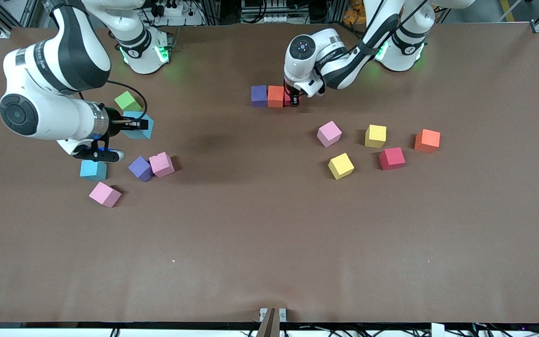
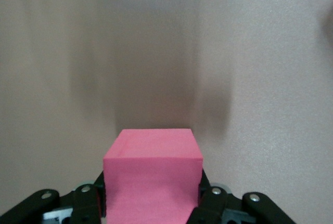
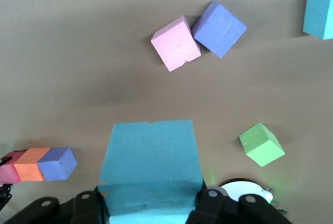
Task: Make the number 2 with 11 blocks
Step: 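Lift the cyan cube with the right gripper and carry it toward the row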
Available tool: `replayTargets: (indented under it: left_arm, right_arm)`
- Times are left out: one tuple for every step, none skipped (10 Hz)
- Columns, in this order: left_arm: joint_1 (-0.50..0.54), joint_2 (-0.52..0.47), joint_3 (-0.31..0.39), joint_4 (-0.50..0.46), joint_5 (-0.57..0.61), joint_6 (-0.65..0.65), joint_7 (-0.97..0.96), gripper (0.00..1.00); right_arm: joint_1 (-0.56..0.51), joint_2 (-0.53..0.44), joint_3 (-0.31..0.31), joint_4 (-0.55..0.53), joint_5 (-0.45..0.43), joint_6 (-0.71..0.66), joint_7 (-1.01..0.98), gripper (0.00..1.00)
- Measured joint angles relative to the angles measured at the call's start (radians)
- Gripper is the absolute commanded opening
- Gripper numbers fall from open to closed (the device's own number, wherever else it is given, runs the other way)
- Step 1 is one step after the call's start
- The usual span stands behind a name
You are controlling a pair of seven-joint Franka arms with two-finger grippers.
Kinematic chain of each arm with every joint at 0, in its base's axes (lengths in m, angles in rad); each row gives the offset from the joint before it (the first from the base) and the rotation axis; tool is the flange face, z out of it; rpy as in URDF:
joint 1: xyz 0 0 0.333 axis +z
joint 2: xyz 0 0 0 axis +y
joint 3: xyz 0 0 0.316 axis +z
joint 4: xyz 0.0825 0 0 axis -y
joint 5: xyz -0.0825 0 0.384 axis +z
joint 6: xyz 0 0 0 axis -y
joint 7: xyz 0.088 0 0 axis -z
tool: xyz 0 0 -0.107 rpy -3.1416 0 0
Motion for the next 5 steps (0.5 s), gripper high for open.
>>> replayTargets:
  left_arm:
    - [0.000,0.004,0.000,0.000,0.007,0.000,0.000,0.07]
    - [0.000,0.008,0.000,0.001,0.011,0.000,0.000,0.07]
    - [0.000,0.012,0.001,0.001,0.014,0.000,0.000,0.08]
    - [0.000,0.014,0.002,0.002,0.021,0.000,0.000,0.10]
    - [0.000,0.015,0.003,0.005,0.024,0.000,0.000,0.16]
  right_arm:
    - [0.000,0.005,0.000,0.018,-0.021,-0.013,0.000,0.00]
    - [-0.001,0.008,-0.001,0.042,-0.041,-0.026,-0.001,0.00]
    - [-0.004,0.009,-0.001,0.070,-0.057,-0.043,-0.004,0.00]
    - [-0.007,0.010,-0.002,0.123,-0.061,-0.089,-0.006,0.00]
    - [-0.009,0.009,-0.003,0.182,-0.062,-0.134,-0.006,0.00]
